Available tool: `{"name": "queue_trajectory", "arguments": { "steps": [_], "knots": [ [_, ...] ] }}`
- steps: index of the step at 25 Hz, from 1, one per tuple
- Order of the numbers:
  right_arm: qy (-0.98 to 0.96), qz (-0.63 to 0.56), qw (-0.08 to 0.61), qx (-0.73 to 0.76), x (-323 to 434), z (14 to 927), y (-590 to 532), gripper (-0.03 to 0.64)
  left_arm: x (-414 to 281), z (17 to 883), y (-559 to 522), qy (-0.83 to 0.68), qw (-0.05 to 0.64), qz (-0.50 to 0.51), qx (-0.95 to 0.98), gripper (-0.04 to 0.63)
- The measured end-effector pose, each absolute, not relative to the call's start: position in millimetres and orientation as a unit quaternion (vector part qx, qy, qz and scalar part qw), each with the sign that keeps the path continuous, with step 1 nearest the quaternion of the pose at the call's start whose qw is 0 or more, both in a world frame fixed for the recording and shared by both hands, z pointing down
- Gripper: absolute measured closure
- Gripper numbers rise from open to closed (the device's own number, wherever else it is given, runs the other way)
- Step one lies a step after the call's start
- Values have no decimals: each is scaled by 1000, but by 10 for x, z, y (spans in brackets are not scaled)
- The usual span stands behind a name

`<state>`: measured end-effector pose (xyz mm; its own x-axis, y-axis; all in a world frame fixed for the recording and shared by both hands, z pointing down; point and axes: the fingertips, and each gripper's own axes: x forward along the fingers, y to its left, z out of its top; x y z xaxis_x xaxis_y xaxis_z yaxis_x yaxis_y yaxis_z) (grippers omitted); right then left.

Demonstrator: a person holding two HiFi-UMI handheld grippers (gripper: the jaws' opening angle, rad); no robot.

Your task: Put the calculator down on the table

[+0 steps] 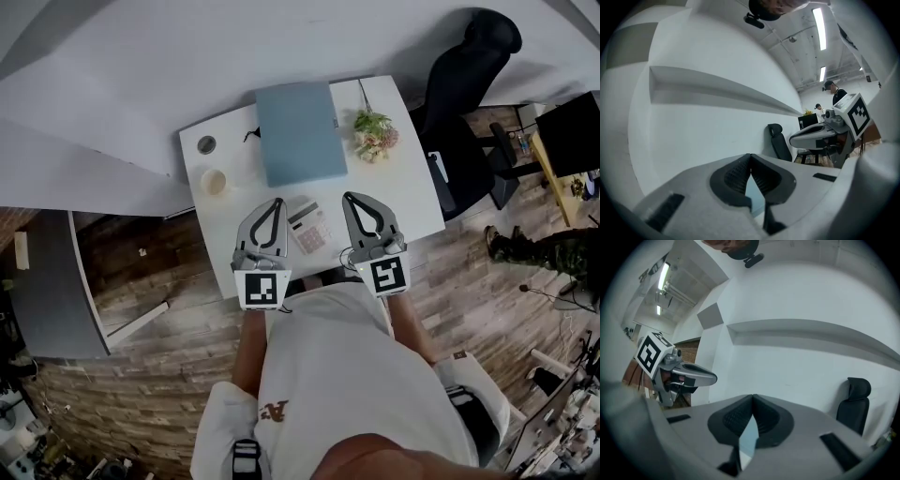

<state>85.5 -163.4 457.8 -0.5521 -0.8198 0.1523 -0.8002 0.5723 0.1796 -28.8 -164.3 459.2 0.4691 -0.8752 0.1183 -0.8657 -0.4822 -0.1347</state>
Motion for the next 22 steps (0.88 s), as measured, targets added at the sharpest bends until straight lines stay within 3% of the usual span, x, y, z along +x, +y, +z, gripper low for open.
{"name": "queue_trajectory", "arguments": {
  "steps": [22],
  "knots": [
    [-869, -58, 86, 484, 670, 4290, -1301, 611, -531, 4340, -1330, 503, 46, -49, -861, 589]
  ]
}}
